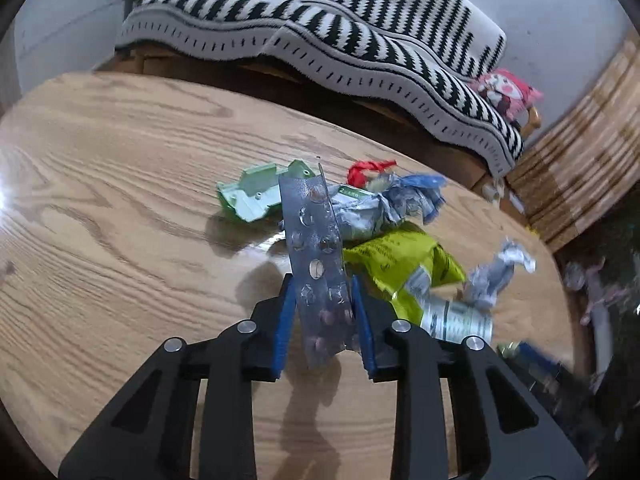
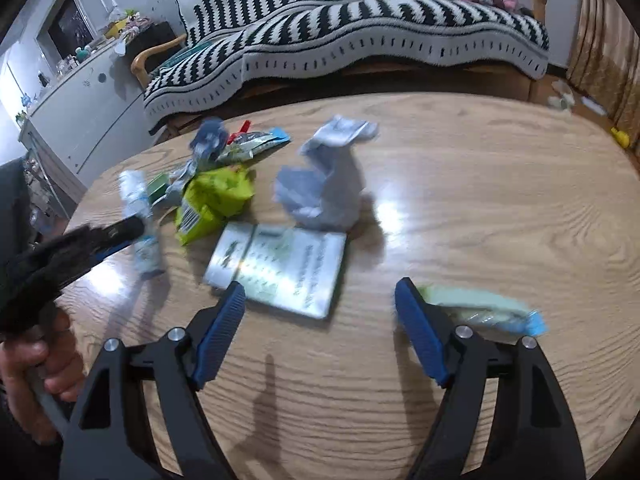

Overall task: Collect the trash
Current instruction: 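Grasp the clear pill blister pack with left tool while right tool grasps green-white wrapper, then carry the blister pack and wrapper over the bin and open both tools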

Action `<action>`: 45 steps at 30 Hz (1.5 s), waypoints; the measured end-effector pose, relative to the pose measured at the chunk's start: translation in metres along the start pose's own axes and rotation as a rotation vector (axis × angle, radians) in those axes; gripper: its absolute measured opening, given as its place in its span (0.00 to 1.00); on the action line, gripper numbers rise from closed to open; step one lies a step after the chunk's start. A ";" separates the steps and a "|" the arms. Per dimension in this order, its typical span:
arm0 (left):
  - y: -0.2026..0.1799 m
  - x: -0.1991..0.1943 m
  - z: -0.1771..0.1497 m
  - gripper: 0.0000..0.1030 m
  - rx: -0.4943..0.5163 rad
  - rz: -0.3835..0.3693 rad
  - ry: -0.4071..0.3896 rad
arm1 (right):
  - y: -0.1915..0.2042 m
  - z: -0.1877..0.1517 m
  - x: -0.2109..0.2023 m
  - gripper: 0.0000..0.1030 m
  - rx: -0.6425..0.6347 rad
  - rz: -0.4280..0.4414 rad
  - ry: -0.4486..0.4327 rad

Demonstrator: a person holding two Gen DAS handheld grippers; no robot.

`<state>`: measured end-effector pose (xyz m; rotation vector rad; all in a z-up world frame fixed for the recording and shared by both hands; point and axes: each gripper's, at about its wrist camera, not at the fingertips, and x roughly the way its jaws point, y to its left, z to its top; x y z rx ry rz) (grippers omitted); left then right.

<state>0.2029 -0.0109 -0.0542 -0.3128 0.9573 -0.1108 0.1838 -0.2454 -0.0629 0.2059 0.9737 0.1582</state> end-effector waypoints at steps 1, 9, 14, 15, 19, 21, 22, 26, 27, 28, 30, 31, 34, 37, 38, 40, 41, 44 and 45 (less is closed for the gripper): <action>-0.001 -0.006 -0.002 0.27 0.023 0.012 -0.012 | -0.007 0.003 -0.003 0.77 -0.005 -0.003 -0.002; -0.009 -0.031 -0.016 0.27 0.136 0.007 -0.037 | -0.056 -0.003 0.007 0.79 -0.029 -0.133 0.026; -0.020 -0.031 -0.020 0.27 0.185 0.006 -0.031 | -0.056 -0.015 0.019 0.76 -0.106 -0.190 0.061; -0.022 -0.030 -0.020 0.27 0.195 0.008 -0.031 | -0.054 -0.017 0.019 0.69 -0.119 -0.198 0.059; -0.032 -0.032 -0.024 0.27 0.219 0.007 -0.034 | -0.052 -0.018 0.014 0.20 -0.124 -0.175 0.060; -0.039 -0.033 -0.026 0.27 0.235 0.002 -0.034 | -0.052 -0.021 0.011 0.15 -0.123 -0.164 0.065; -0.044 -0.034 -0.028 0.27 0.245 0.001 -0.036 | -0.050 -0.022 0.009 0.15 -0.124 -0.161 0.063; -0.066 -0.039 -0.037 0.27 0.280 -0.018 -0.039 | -0.052 -0.028 -0.019 0.15 -0.098 -0.144 0.024; -0.072 -0.040 -0.039 0.27 0.289 -0.025 -0.038 | -0.054 -0.029 -0.027 0.15 -0.090 -0.141 0.015; -0.080 -0.041 -0.042 0.27 0.300 -0.033 -0.038 | -0.059 -0.030 -0.035 0.15 -0.082 -0.142 0.004; -0.099 -0.043 -0.050 0.27 0.327 -0.050 -0.039 | -0.073 -0.038 -0.059 0.15 -0.058 -0.156 -0.022; -0.110 -0.044 -0.055 0.27 0.343 -0.062 -0.037 | -0.079 -0.041 -0.068 0.15 -0.046 -0.162 -0.029; -0.147 -0.046 -0.072 0.27 0.397 -0.103 -0.027 | -0.114 -0.061 -0.105 0.15 0.013 -0.203 -0.064; -0.194 -0.047 -0.098 0.27 0.476 -0.151 -0.011 | -0.165 -0.092 -0.145 0.15 0.097 -0.275 -0.092; -0.215 -0.048 -0.111 0.27 0.511 -0.174 -0.003 | -0.178 -0.101 -0.155 0.15 0.122 -0.293 -0.096; -0.245 -0.048 -0.132 0.27 0.556 -0.211 0.012 | -0.208 -0.124 -0.177 0.15 0.177 -0.330 -0.102; -0.260 -0.049 -0.143 0.27 0.579 -0.232 0.020 | -0.226 -0.139 -0.190 0.15 0.210 -0.352 -0.104; -0.312 -0.052 -0.183 0.27 0.657 -0.302 0.041 | -0.274 -0.180 -0.223 0.15 0.305 -0.401 -0.110; -0.330 -0.053 -0.199 0.27 0.684 -0.330 0.055 | -0.287 -0.192 -0.232 0.15 0.335 -0.410 -0.110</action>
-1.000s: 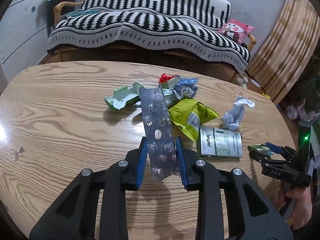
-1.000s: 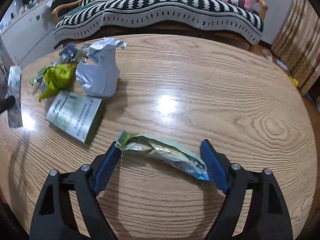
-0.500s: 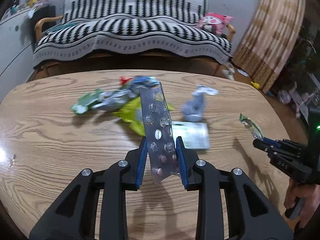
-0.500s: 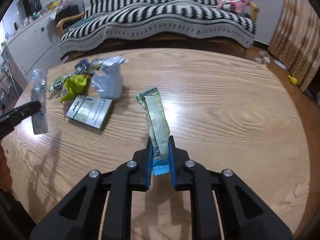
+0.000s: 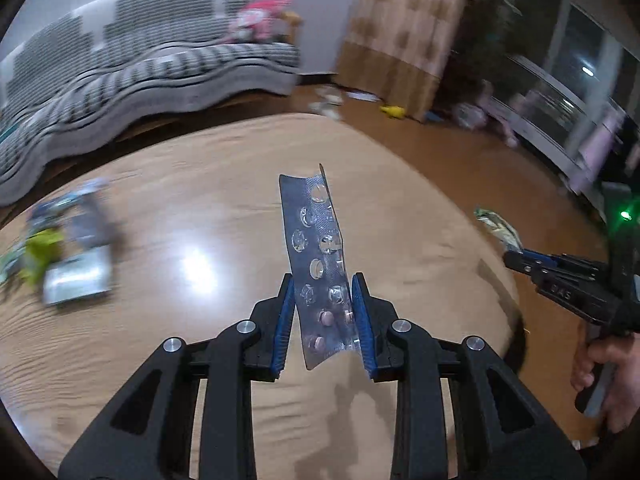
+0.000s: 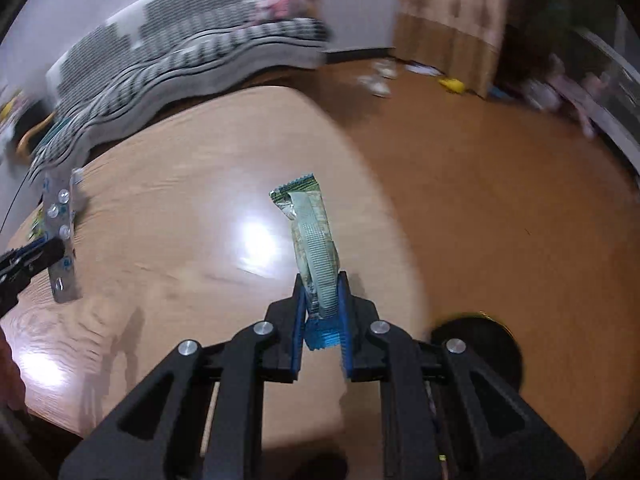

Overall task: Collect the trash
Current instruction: 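Carry the blister pack and wrapper over the bin and open both tools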

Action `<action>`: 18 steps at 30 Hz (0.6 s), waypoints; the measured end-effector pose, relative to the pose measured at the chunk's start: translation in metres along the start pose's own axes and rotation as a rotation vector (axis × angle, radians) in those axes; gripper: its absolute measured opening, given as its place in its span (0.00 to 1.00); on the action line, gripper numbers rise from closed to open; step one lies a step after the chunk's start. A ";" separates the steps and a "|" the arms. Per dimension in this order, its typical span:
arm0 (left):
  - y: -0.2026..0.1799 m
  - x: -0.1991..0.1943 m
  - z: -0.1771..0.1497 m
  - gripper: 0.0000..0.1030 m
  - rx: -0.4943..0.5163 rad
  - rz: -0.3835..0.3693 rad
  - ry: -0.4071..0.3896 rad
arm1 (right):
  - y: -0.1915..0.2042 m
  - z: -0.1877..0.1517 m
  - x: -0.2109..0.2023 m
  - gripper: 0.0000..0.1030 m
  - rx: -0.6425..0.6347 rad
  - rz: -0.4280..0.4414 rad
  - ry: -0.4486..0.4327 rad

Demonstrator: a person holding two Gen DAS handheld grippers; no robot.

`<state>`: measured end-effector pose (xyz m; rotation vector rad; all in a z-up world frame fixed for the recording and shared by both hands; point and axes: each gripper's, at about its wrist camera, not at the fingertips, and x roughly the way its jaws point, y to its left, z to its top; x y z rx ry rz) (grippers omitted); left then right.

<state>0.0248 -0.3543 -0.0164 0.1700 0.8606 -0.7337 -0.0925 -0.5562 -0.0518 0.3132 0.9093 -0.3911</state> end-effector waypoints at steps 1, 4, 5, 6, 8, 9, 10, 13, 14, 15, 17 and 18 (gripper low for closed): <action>-0.022 0.007 -0.002 0.27 0.024 -0.033 0.011 | -0.027 -0.010 -0.003 0.15 0.044 -0.018 0.008; -0.077 0.022 -0.007 0.27 0.096 -0.108 0.033 | -0.075 -0.032 -0.007 0.15 0.123 -0.054 0.030; -0.094 0.027 -0.008 0.27 0.121 -0.127 0.034 | -0.093 -0.040 -0.008 0.15 0.154 -0.063 0.039; -0.116 0.032 -0.010 0.27 0.150 -0.157 0.037 | -0.108 -0.047 -0.008 0.15 0.179 -0.073 0.047; -0.148 0.041 -0.016 0.27 0.191 -0.209 0.049 | -0.134 -0.061 -0.006 0.15 0.225 -0.086 0.070; -0.159 0.045 -0.019 0.27 0.210 -0.227 0.056 | -0.145 -0.067 -0.005 0.15 0.245 -0.091 0.081; -0.167 0.047 -0.023 0.27 0.223 -0.235 0.061 | -0.155 -0.074 -0.003 0.15 0.260 -0.096 0.093; -0.194 0.058 -0.029 0.27 0.257 -0.266 0.083 | -0.177 -0.095 0.010 0.15 0.284 -0.101 0.156; -0.201 0.062 -0.030 0.27 0.267 -0.271 0.087 | -0.183 -0.101 0.015 0.15 0.285 -0.099 0.176; -0.209 0.065 -0.032 0.27 0.280 -0.275 0.089 | -0.187 -0.106 0.019 0.15 0.288 -0.100 0.194; -0.217 0.070 -0.034 0.27 0.294 -0.281 0.095 | -0.194 -0.112 0.027 0.15 0.297 -0.100 0.234; -0.221 0.074 -0.036 0.27 0.302 -0.285 0.100 | -0.196 -0.115 0.031 0.15 0.305 -0.096 0.249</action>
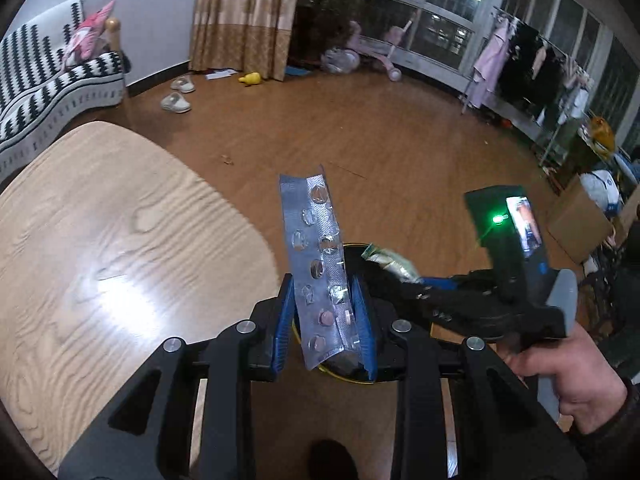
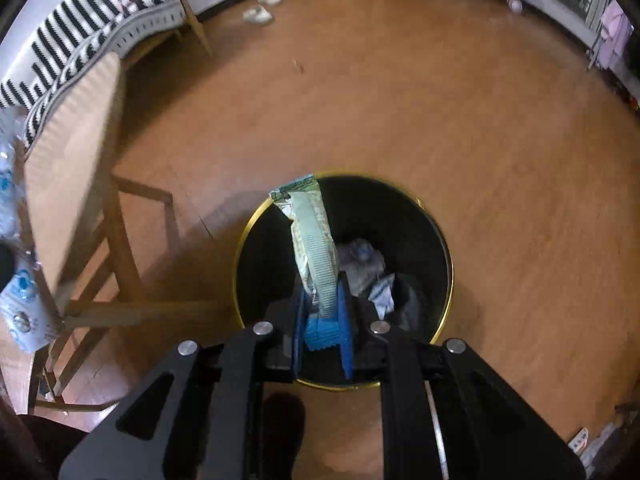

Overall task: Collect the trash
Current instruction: 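Carry the blister pack and wrapper over the bin and open both tools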

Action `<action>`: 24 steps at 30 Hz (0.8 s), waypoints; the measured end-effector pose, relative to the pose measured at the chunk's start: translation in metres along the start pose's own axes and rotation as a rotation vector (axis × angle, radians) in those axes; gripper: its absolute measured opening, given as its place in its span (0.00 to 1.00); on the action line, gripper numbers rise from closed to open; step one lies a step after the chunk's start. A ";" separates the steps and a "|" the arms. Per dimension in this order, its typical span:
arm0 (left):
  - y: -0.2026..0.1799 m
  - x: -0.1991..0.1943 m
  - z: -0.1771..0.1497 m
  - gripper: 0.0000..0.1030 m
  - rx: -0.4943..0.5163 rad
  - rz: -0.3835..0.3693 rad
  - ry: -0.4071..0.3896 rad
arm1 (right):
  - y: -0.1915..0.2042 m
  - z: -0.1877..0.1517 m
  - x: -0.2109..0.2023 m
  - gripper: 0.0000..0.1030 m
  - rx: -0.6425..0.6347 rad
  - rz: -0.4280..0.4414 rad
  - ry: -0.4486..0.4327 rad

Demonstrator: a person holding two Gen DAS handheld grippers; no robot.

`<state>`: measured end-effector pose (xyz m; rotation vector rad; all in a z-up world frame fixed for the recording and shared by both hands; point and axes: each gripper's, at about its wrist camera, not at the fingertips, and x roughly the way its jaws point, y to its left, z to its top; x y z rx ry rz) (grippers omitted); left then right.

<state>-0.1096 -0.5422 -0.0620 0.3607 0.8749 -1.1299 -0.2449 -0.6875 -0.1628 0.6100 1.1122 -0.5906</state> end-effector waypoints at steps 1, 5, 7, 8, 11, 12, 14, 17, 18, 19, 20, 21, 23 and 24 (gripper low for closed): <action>0.000 0.005 0.003 0.27 0.003 0.001 0.005 | 0.000 -0.002 0.004 0.15 0.003 0.006 0.015; 0.003 0.016 0.002 0.27 0.013 0.012 0.024 | -0.001 0.001 0.014 0.15 -0.002 0.010 0.046; 0.005 0.022 0.004 0.27 0.008 0.017 0.032 | -0.001 -0.003 0.016 0.15 -0.002 0.011 0.056; 0.004 0.025 0.005 0.27 0.005 0.019 0.034 | 0.000 -0.002 0.018 0.15 -0.004 0.011 0.062; 0.008 0.028 0.008 0.27 -0.005 0.024 0.036 | -0.004 0.000 0.022 0.15 0.004 0.008 0.072; 0.008 0.028 0.009 0.27 -0.005 0.025 0.036 | -0.004 0.005 0.026 0.15 0.007 0.009 0.075; 0.007 0.030 0.009 0.27 -0.004 0.025 0.038 | 0.000 0.009 0.030 0.15 0.014 0.009 0.076; 0.003 0.034 0.009 0.27 0.004 0.021 0.043 | -0.006 0.009 0.032 0.15 0.030 0.016 0.079; -0.005 0.035 0.006 0.27 0.005 0.022 0.045 | -0.008 0.009 0.033 0.15 0.034 0.021 0.081; -0.007 0.036 0.006 0.27 0.009 0.021 0.047 | -0.009 0.009 0.034 0.15 0.035 0.023 0.082; -0.009 0.038 0.007 0.27 0.013 0.019 0.049 | -0.010 0.009 0.034 0.15 0.034 0.024 0.083; -0.010 0.040 0.007 0.27 0.016 0.016 0.050 | -0.010 0.009 0.035 0.15 0.031 0.026 0.086; -0.013 0.044 0.008 0.27 0.021 0.012 0.053 | -0.010 0.008 0.039 0.15 0.026 0.027 0.099; -0.015 0.046 0.008 0.27 0.024 0.010 0.055 | -0.011 0.008 0.041 0.20 0.025 0.027 0.107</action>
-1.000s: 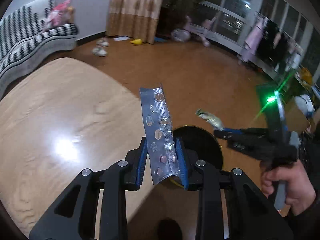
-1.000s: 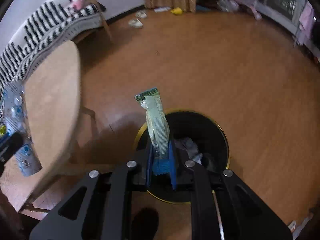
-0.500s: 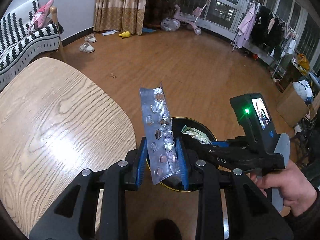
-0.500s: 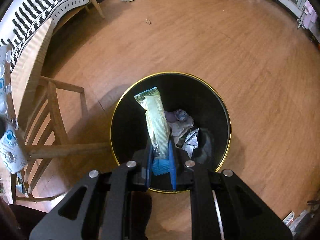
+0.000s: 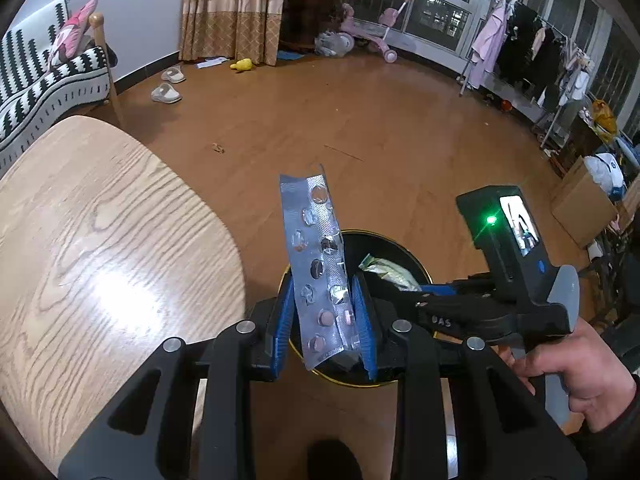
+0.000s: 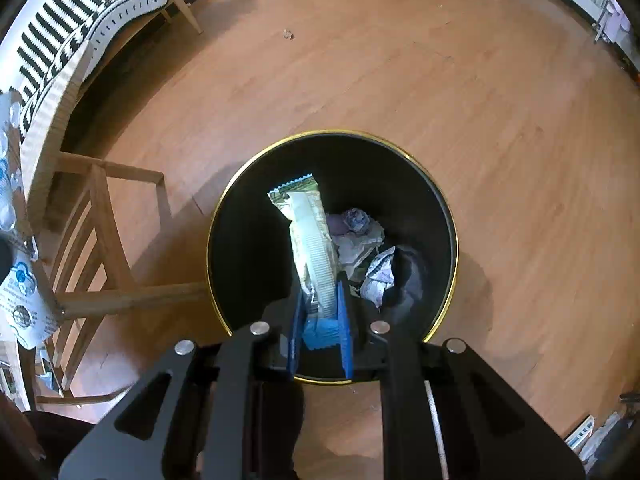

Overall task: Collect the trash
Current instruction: 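Carry the blister pack and wrapper over the bin and open both tools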

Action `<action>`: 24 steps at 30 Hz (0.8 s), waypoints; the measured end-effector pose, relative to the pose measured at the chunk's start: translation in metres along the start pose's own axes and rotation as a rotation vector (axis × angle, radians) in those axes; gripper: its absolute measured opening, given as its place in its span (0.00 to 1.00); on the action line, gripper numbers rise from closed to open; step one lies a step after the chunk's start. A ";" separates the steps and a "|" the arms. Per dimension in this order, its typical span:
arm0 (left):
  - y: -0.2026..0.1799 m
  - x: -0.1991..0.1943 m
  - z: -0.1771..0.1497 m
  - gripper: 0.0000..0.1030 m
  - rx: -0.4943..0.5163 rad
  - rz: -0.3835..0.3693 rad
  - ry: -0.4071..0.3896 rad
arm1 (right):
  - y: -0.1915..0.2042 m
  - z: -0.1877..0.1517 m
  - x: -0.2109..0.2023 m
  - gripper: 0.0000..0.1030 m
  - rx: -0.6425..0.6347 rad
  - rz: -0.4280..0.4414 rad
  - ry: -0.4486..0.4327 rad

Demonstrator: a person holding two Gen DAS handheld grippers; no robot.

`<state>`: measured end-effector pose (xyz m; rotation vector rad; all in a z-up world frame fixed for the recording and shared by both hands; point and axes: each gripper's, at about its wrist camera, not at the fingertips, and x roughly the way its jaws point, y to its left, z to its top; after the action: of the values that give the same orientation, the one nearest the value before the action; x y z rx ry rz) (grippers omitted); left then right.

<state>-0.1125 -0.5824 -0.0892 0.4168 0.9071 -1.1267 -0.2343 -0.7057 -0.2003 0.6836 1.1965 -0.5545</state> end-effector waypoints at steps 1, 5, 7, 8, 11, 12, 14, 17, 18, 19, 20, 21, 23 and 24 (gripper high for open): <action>-0.001 0.002 0.000 0.27 0.003 -0.002 0.003 | -0.001 0.000 0.001 0.26 0.000 -0.003 0.004; -0.009 0.014 0.000 0.28 0.009 -0.001 0.020 | -0.008 0.001 -0.004 0.71 0.001 -0.023 -0.030; -0.010 0.019 0.000 0.28 0.011 -0.003 0.028 | -0.012 0.001 -0.007 0.71 0.020 -0.015 -0.041; -0.011 0.022 0.000 0.28 0.013 -0.005 0.032 | -0.016 0.001 -0.009 0.71 0.032 -0.018 -0.051; -0.016 0.032 0.000 0.28 0.019 -0.013 0.044 | -0.026 0.001 -0.015 0.71 0.066 -0.018 -0.071; -0.020 0.037 -0.001 0.28 0.022 -0.016 0.050 | -0.028 0.001 -0.017 0.71 0.076 -0.018 -0.076; -0.024 0.044 0.000 0.28 0.025 -0.020 0.058 | -0.033 0.001 -0.021 0.72 0.095 -0.027 -0.090; -0.031 0.059 0.000 0.28 0.030 -0.034 0.075 | -0.043 0.001 -0.029 0.72 0.128 -0.036 -0.112; -0.033 0.061 0.001 0.29 0.034 -0.034 0.077 | -0.045 0.000 -0.031 0.73 0.134 -0.037 -0.117; -0.035 0.066 0.002 0.29 0.038 -0.036 0.079 | -0.049 0.000 -0.034 0.73 0.144 -0.040 -0.125; -0.036 0.068 0.003 0.29 0.038 -0.039 0.081 | -0.053 0.000 -0.040 0.74 0.161 -0.054 -0.145; -0.037 0.071 0.004 0.30 0.034 -0.047 0.084 | -0.055 0.000 -0.045 0.74 0.172 -0.066 -0.161; -0.039 0.076 0.007 0.32 0.024 -0.066 0.082 | -0.061 0.000 -0.052 0.75 0.193 -0.068 -0.187; -0.039 0.076 0.008 0.35 0.024 -0.073 0.077 | -0.063 0.001 -0.056 0.75 0.200 -0.066 -0.196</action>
<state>-0.1341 -0.6488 -0.1395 0.4523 0.9838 -1.1961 -0.2944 -0.7472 -0.1582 0.7427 0.9912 -0.7861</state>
